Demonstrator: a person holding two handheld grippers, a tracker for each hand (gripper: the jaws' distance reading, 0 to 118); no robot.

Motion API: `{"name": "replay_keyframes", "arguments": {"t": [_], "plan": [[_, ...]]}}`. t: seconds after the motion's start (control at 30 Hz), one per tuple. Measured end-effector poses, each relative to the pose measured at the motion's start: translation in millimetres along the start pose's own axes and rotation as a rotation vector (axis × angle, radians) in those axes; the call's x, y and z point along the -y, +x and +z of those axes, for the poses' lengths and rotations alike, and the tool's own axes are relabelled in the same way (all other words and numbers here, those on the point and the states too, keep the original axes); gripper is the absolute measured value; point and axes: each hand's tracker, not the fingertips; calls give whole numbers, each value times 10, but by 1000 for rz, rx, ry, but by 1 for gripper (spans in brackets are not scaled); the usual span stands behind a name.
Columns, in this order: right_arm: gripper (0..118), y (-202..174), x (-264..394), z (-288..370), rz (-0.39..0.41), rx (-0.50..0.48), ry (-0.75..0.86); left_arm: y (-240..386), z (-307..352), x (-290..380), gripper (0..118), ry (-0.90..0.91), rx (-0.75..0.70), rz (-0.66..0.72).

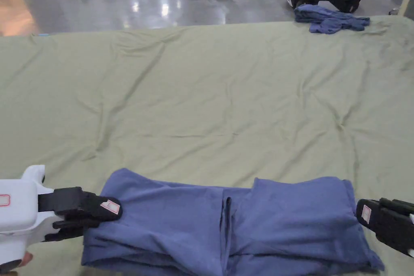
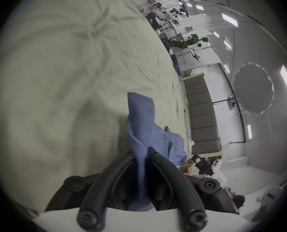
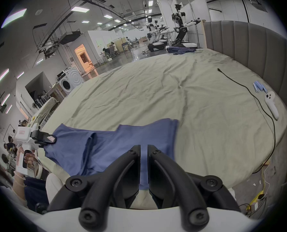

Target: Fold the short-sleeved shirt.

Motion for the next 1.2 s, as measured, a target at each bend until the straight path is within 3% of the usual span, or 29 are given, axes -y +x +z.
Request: {"name": "replay_keyframes", "arguments": {"t": [0.17, 0.3, 0.47, 0.6, 0.83, 0.9, 1.0, 1.03, 1.07, 1.2], "plan": [[11, 79, 15, 71, -11, 13, 10, -311, 543, -134, 9, 41, -206, 64], [11, 149, 7, 88, -53, 8, 13, -375, 870, -141, 9, 105, -278, 105], [11, 181, 24, 76, -55, 17, 13, 90, 892, -52, 9, 145, -229, 70], [11, 189, 39, 61, -64, 3, 8, 710, 638, -41, 9, 121, -123, -28], [11, 292, 76, 114, -72, -10, 14, 1585, -497, 110, 9, -77, -19, -248], [11, 342, 77, 119, -82, -2, 14, 1681, -857, 144, 10, -125, 4, -232], [11, 401, 86, 143, -92, 17, 14, 1756, -1379, 210, 47, -189, -12, -279], [11, 420, 90, 157, -93, 24, 13, 1768, -1490, 232, 47, -213, -33, -307], [11, 434, 92, 165, -93, 29, 13, 1758, -1545, 249, 91, -225, -52, -328], [11, 507, 117, 165, -105, 37, 13, 1744, -1420, 249, 95, -204, -39, -346]]}}
